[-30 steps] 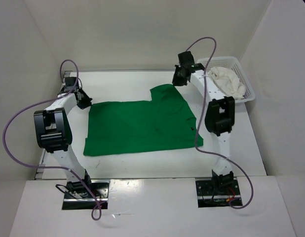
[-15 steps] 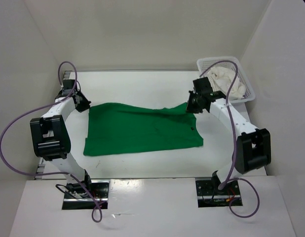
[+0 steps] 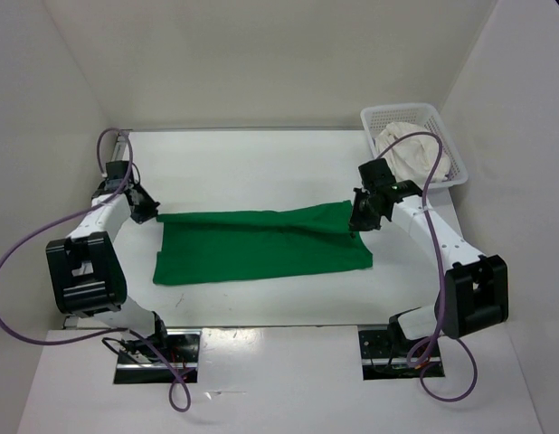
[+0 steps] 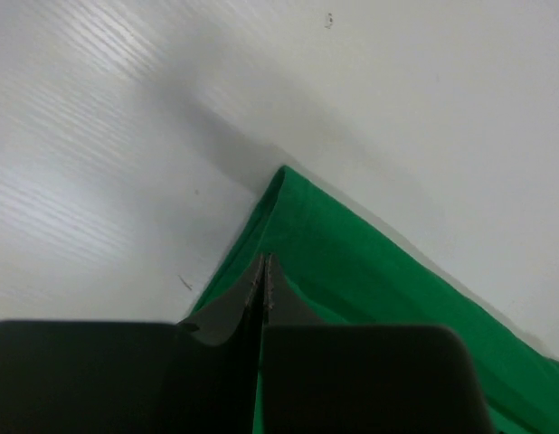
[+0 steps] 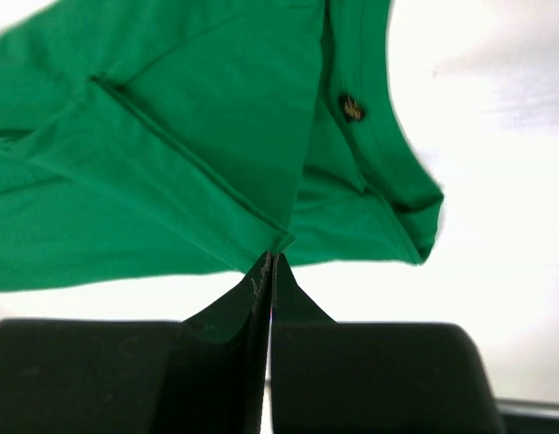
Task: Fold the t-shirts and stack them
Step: Fold the other side of the tshirt into a rectangle
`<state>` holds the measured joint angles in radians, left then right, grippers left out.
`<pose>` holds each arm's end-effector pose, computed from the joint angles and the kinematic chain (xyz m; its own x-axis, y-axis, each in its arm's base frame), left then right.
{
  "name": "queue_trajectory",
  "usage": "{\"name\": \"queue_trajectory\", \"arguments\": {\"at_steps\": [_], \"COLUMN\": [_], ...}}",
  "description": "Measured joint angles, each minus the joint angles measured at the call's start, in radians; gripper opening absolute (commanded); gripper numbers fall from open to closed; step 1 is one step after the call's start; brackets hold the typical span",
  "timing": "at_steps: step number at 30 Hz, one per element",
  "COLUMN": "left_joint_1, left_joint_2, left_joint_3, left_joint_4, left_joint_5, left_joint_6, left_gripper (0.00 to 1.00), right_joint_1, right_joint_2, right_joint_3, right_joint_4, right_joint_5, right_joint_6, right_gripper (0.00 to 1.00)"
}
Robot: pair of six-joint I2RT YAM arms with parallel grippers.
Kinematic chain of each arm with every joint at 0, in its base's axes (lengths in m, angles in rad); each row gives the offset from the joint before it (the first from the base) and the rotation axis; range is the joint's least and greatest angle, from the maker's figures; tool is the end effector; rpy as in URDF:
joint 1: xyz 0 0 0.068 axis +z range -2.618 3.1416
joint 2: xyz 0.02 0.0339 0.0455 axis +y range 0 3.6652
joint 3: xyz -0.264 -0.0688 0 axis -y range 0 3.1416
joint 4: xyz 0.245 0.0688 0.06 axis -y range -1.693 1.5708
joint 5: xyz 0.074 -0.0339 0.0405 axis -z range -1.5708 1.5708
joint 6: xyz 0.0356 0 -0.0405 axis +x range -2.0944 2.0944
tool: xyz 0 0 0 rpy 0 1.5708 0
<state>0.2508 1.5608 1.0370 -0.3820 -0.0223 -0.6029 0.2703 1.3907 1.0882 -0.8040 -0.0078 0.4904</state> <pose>0.3167 0.0820 0.2207 -0.4797 -0.7081 -0.5182 -0.6476 0.6842 -0.3354 0.2635 0.0733 0.2595 -0.8875 0.2428 -0.3917 0.1673 0.9617 0.2171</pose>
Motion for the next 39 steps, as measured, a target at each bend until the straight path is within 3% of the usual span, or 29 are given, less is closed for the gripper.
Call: {"name": "queue_trajectory", "arguments": {"at_steps": [4, 7, 8, 10, 12, 17, 19, 20, 25, 27, 29, 39], "left_joint_1": [0.013, 0.012, 0.011, 0.012, 0.011, 0.012, 0.002, -0.010, -0.212, -0.269, -0.298, -0.245], "left_joint_2": [-0.053, -0.090, -0.095, -0.098, -0.102, -0.209, -0.237, -0.242, -0.199, -0.163, -0.125, -0.058], "left_joint_3": [-0.026, -0.063, -0.075, -0.099, -0.123, -0.137, -0.130, -0.127, -0.120, -0.121, -0.125, -0.224], "left_joint_4": [-0.010, -0.011, -0.013, -0.013, -0.036, -0.070, -0.050, -0.035, 0.025, 0.046, 0.062, 0.108], "left_joint_5": [-0.010, -0.010, -0.010, -0.017, -0.047, -0.076, -0.056, -0.045, 0.007, 0.035, 0.060, 0.121], "left_joint_6": [-0.001, -0.002, -0.002, -0.003, -0.011, -0.055, -0.066, -0.074, -0.086, -0.087, -0.087, -0.112], "left_gripper": [0.00, 0.07, 0.17, 0.32, 0.40, 0.37, 0.35, 0.35, 0.35, 0.35, 0.35, 0.35], "right_joint_1": [-0.003, -0.003, -0.003, -0.003, -0.004, -0.006, -0.006, -0.006, -0.006, 0.006, 0.037, 0.195], "right_joint_2": [-0.001, -0.005, -0.005, -0.005, -0.006, -0.006, -0.006, -0.006, 0.032, 0.092, 0.185, 0.454], "right_joint_3": [-0.013, -0.037, -0.041, -0.041, -0.041, -0.040, -0.033, -0.027, -0.012, 0.007, 0.040, 0.147], "right_joint_4": [-0.037, -0.063, -0.072, -0.088, -0.099, -0.108, -0.108, -0.103, 0.051, 0.110, 0.183, 0.331], "right_joint_5": [-0.013, -0.015, -0.015, -0.014, -0.013, -0.011, -0.011, -0.017, -0.088, -0.101, -0.100, -0.083], "right_joint_6": [0.009, 0.018, 0.020, 0.024, 0.028, 0.028, 0.021, 0.014, 0.012, 0.022, 0.035, 0.039], "right_gripper": [0.03, 0.05, 0.05, 0.17, 0.23, 0.25, 0.15, 0.00, 0.00, 0.08, 0.26, 0.41]}}
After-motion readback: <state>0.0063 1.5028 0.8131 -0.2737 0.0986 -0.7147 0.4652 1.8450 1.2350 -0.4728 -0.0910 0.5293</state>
